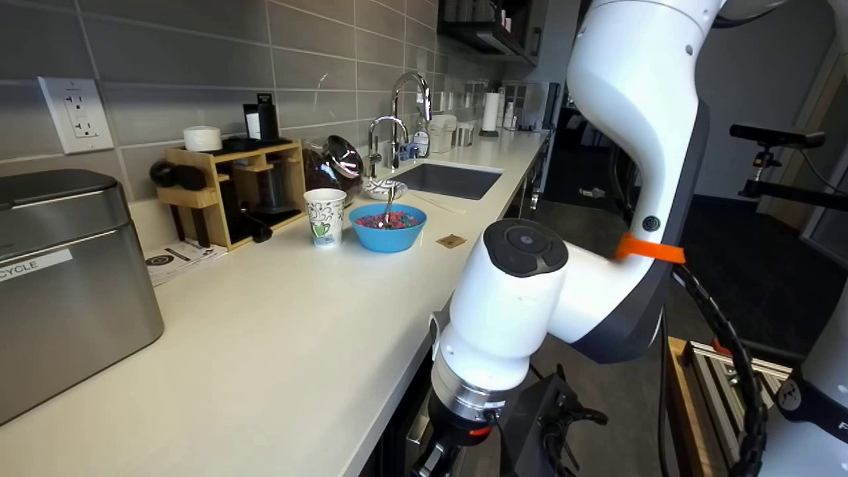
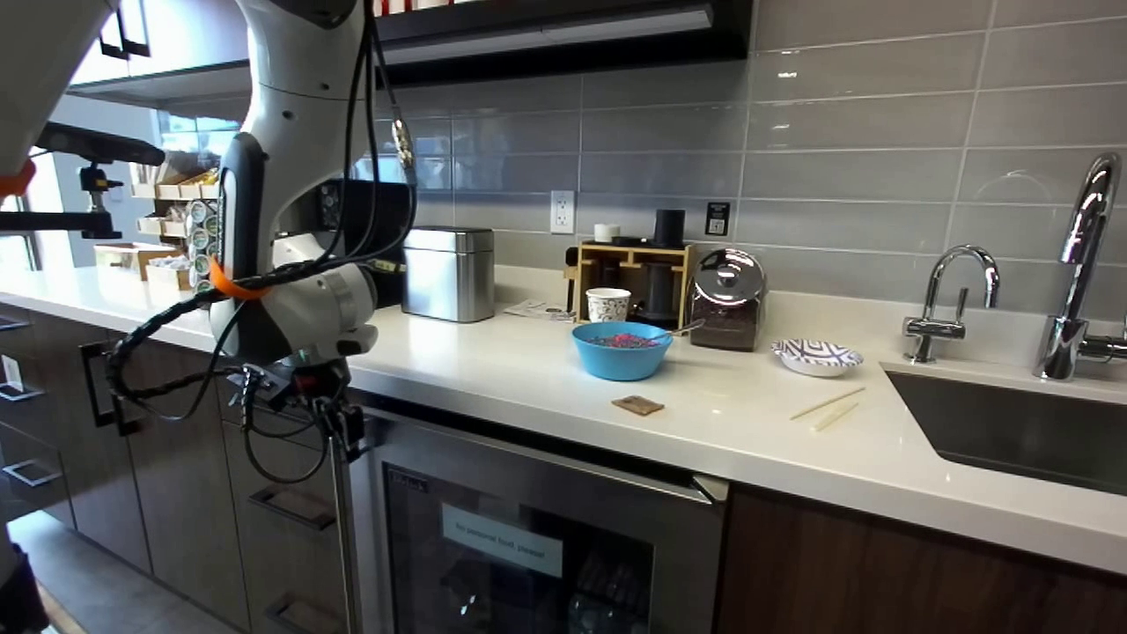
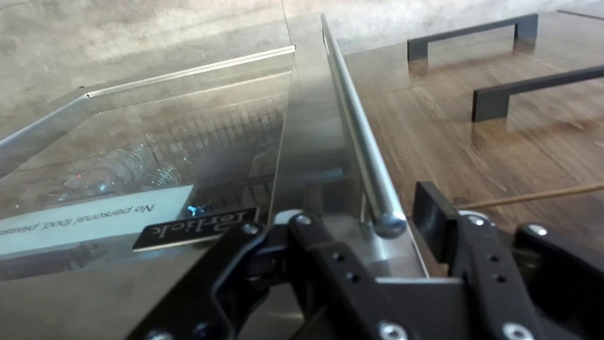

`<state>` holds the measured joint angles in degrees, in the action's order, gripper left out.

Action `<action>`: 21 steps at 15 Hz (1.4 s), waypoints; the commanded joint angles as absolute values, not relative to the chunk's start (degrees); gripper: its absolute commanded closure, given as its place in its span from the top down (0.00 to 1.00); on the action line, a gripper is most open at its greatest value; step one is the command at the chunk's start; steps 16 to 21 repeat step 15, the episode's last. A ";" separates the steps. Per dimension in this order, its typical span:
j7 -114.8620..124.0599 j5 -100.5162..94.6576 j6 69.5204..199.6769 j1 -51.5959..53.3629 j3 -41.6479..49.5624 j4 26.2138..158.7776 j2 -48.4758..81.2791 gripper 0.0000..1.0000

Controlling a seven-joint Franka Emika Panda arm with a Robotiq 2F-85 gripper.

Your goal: Partially open the silver door, then close it

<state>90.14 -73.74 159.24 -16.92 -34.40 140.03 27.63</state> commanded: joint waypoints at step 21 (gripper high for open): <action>61.64 -36.41 156.63 -48.91 -76.76 157.26 17.91 1.00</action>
